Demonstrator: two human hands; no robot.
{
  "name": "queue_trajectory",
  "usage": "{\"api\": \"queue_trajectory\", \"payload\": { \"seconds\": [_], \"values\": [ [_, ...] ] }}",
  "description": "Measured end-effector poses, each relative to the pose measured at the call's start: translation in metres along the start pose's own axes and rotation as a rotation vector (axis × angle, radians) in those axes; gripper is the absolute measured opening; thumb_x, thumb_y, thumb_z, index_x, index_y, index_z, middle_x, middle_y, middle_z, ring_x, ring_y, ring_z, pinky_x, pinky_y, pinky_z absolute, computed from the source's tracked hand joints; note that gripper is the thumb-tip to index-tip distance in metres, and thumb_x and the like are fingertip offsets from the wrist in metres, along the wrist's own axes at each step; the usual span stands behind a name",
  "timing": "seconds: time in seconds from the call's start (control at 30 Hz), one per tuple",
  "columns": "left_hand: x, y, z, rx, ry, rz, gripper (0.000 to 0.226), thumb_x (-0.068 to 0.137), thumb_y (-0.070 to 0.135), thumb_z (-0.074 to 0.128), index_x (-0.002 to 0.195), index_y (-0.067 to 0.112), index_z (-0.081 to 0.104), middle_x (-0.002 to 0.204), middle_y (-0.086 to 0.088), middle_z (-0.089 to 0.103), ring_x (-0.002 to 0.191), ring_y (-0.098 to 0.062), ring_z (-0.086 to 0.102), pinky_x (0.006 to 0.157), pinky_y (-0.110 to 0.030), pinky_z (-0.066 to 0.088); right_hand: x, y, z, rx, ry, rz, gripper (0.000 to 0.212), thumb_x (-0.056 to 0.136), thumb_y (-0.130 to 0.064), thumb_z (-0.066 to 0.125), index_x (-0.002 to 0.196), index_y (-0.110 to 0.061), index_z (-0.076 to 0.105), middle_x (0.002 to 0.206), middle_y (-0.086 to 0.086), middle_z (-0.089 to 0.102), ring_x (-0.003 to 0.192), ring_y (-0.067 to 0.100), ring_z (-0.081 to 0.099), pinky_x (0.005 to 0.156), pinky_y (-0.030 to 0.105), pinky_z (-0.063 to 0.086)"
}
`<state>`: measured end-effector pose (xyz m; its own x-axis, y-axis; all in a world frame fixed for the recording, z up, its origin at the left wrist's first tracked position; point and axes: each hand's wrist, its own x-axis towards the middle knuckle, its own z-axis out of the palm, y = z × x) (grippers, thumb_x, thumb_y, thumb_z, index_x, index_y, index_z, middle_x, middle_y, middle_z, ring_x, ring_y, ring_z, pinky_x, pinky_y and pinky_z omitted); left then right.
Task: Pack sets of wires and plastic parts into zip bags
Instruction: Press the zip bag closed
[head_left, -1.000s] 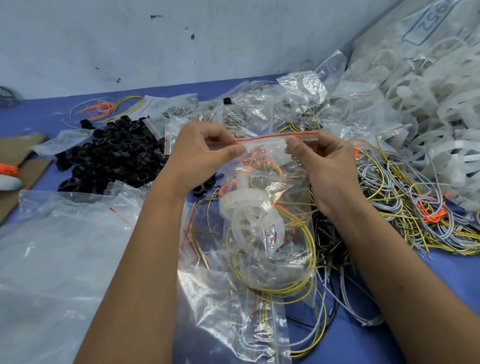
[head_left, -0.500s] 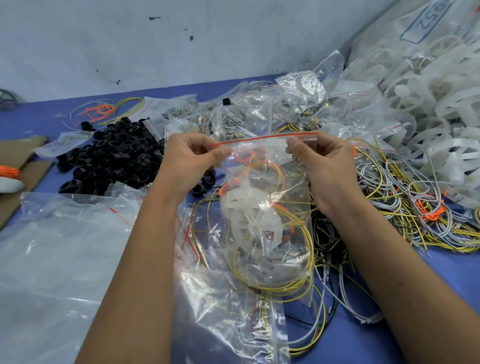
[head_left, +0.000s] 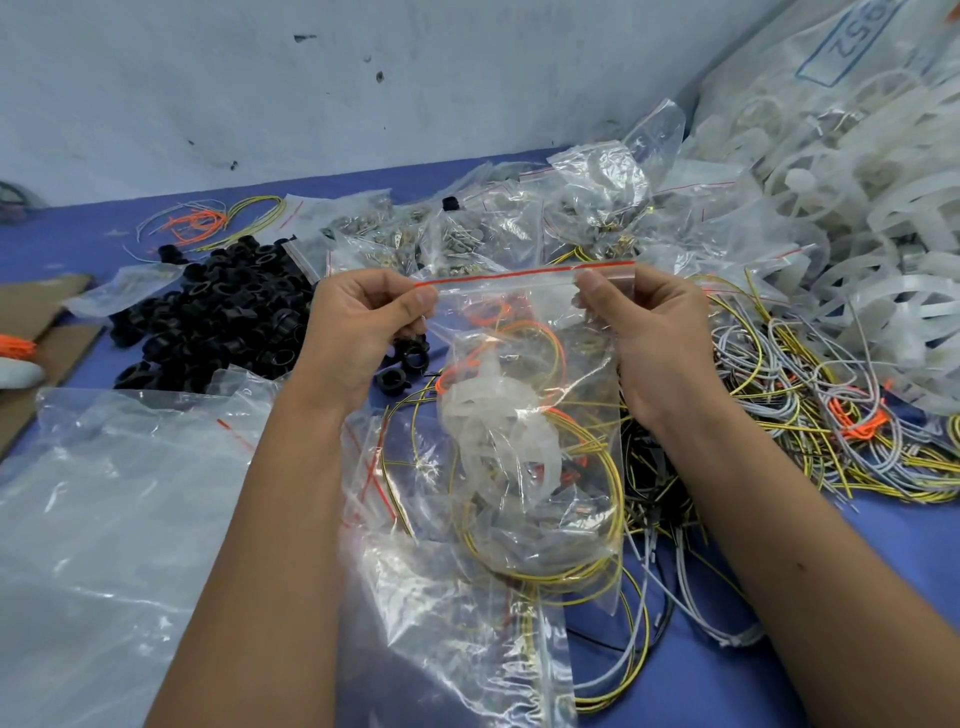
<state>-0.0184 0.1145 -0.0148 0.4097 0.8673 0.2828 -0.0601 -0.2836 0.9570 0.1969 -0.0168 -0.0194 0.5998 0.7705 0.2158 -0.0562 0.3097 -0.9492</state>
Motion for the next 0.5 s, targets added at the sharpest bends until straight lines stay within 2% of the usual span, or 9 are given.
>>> {"api": "queue_trajectory", "payload": {
  "seconds": [0.07, 0.2, 0.27, 0.37, 0.5],
  "values": [
    [0.001, 0.0, 0.005, -0.029, 0.001, 0.005, 0.026, 0.09, 0.006, 0.075, 0.068, 0.021, 0.076, 0.063, 0.005, 0.07, 0.055, -0.007, 0.059, 0.059, -0.019, 0.052, 0.0, 0.0, -0.001, 0.004, 0.019, -0.006, 0.009, 0.091, -0.009, 0.076, 0.083, -0.013, 0.076, 0.07, -0.003, 0.073, 0.065, 0.009, 0.063, 0.067, 0.023, 0.053],
    [0.0, -0.002, 0.022, -0.158, -0.007, -0.107, 0.018, 0.096, 0.01, 0.067, 0.079, 0.013, 0.069, 0.071, 0.0, 0.066, 0.065, -0.013, 0.056, 0.07, -0.027, 0.049, -0.001, -0.002, -0.001, 0.055, 0.05, -0.022, 0.013, 0.091, -0.006, 0.074, 0.081, -0.014, 0.075, 0.067, -0.004, 0.072, 0.064, 0.007, 0.063, 0.065, 0.019, 0.052],
    [0.0, -0.004, 0.024, -0.141, 0.017, -0.088, 0.02, 0.096, 0.008, 0.068, 0.076, 0.012, 0.067, 0.068, -0.001, 0.065, 0.063, -0.013, 0.055, 0.067, -0.027, 0.048, -0.001, -0.003, 0.001, 0.056, 0.042, -0.024, 0.015, 0.093, -0.008, 0.073, 0.079, -0.014, 0.077, 0.069, 0.0, 0.072, 0.067, 0.01, 0.064, 0.068, 0.021, 0.052],
    [0.002, -0.004, 0.02, -0.128, 0.051, -0.03, 0.027, 0.092, 0.008, 0.072, 0.067, 0.019, 0.07, 0.064, 0.002, 0.065, 0.059, -0.01, 0.055, 0.061, -0.02, 0.047, -0.002, -0.003, 0.003, 0.051, 0.026, -0.022, 0.028, 0.098, -0.015, 0.068, 0.072, -0.015, 0.078, 0.072, 0.006, 0.071, 0.069, 0.018, 0.06, 0.071, 0.031, 0.052],
    [0.002, -0.004, 0.023, -0.14, 0.033, -0.063, 0.021, 0.089, 0.018, 0.073, 0.069, 0.013, 0.066, 0.066, -0.005, 0.059, 0.063, -0.017, 0.048, 0.066, -0.031, 0.043, -0.004, -0.004, 0.004, 0.08, 0.072, -0.033, 0.034, 0.099, -0.011, 0.066, 0.067, -0.018, 0.078, 0.068, 0.002, 0.07, 0.061, 0.011, 0.06, 0.064, 0.024, 0.052]
  ]
}}
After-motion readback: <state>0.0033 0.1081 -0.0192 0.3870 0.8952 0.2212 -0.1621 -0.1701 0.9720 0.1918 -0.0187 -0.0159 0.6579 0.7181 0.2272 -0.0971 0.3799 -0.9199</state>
